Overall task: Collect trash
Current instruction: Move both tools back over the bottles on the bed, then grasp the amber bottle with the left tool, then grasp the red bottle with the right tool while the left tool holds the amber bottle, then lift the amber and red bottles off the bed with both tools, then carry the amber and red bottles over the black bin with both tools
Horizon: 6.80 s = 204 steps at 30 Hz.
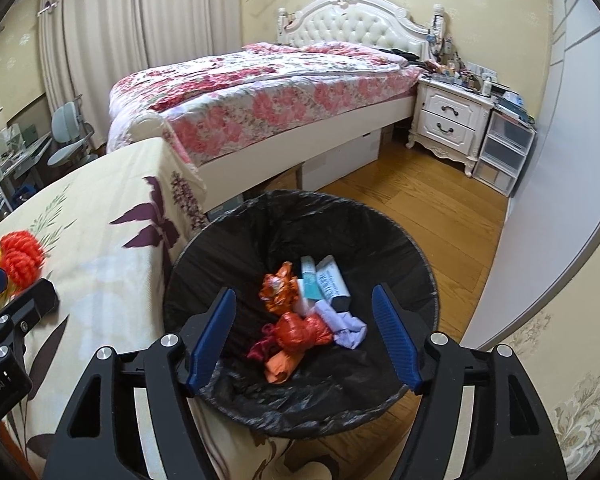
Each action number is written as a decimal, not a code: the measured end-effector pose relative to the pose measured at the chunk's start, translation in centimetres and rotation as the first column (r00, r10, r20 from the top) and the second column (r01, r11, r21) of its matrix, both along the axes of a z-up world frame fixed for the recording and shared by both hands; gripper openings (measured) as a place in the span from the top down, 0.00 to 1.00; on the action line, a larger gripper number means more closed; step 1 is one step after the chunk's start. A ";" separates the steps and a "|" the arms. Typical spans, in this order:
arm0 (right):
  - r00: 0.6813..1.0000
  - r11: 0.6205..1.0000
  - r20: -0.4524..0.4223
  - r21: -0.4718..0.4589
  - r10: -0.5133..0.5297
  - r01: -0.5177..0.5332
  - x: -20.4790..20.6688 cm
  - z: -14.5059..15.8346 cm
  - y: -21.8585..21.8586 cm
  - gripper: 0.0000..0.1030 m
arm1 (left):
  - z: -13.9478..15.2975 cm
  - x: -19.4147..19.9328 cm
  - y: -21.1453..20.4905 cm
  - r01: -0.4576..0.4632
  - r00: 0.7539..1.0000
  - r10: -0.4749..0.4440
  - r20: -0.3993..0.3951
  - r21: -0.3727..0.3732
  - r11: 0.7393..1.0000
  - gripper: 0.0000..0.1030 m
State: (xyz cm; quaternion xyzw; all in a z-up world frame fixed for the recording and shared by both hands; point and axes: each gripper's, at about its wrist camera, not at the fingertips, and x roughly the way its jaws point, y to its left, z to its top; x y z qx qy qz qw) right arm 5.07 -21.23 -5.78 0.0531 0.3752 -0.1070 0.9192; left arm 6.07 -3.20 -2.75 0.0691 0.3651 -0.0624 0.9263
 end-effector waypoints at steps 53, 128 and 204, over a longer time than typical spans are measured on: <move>0.935 0.938 -0.078 0.004 0.345 -0.345 2.7 -0.3 13.8 0.33 | -2.3 -2.6 18.3 -0.280 0.954 0.279 -0.107 0.005 0.960 0.70; 0.852 0.853 -0.056 0.073 0.521 -0.517 0.1 -0.2 19.3 0.76 | -2.5 -3.7 20.6 -0.309 0.946 0.301 -0.116 -0.060 0.949 0.78; 0.999 0.998 0.004 0.055 -0.036 0.035 3.4 -0.5 -4.5 0.76 | -1.9 5.7 -8.9 0.156 0.987 -0.157 -0.043 -0.029 0.987 0.78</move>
